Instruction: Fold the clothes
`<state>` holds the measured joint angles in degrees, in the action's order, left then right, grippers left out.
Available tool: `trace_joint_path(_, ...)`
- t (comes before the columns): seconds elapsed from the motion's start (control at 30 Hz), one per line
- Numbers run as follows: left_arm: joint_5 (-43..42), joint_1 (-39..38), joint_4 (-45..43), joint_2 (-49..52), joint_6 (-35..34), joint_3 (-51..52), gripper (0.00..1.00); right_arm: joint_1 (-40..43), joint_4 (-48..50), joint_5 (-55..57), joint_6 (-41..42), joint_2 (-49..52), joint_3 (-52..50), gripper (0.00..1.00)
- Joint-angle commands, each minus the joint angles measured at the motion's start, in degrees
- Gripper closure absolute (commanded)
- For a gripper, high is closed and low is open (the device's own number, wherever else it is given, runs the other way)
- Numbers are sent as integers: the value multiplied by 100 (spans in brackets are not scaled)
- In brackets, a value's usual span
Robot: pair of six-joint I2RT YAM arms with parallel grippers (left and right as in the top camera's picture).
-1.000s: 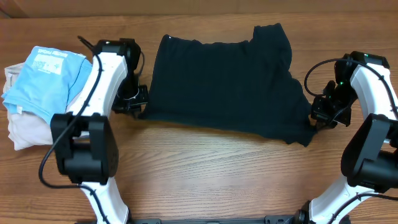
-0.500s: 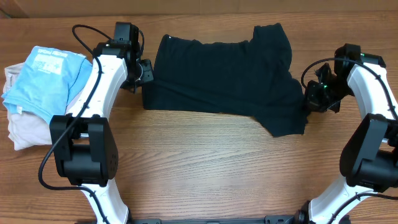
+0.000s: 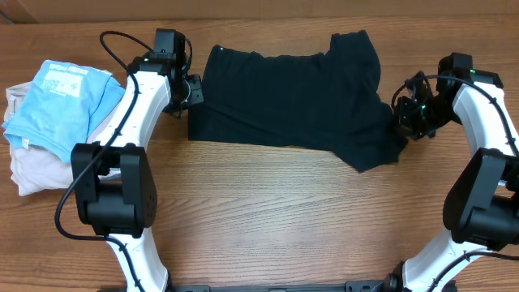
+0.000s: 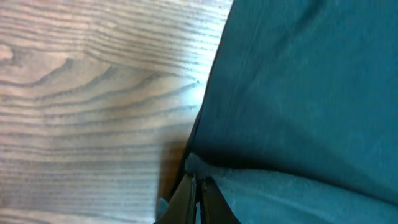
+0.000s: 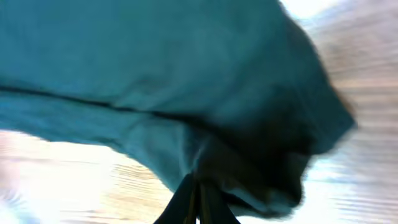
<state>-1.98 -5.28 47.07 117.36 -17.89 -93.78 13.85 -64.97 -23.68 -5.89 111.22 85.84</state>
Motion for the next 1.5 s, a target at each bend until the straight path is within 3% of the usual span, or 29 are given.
trace_joint_path(0.0,-37,-37,-83,52,-59,-7,96,94,337,-667,-136,-127,13,96)
trace_joint_path(0.53,306,-42,-605,564,-313,-7,96,133,1440,-352,315,-103,9,96)
trace_joint_path(0.73,442,-42,-807,717,-317,-7,96,133,1519,-199,315,-44,9,94)
trace_joint_path(0.93,1012,-13,-789,717,-839,-7,96,133,1434,254,463,79,2,92)
trace_joint_path(1.2,890,-50,-767,719,-1045,-7,95,116,1432,433,614,487,2,94)
trace_joint_path(1.27,841,-66,-723,719,-1043,-7,88,98,1368,433,614,529,0,94)
trace_joint_path(1.37,789,-74,-649,719,-1023,-7,68,90,1185,389,564,527,4,91)
trace_joint_path(1.4,761,-74,-614,719,-942,-7,64,90,1080,396,546,527,4,86)
trace_joint_path(1.47,660,-74,-522,717,-763,-7,53,90,870,402,546,529,2,61)
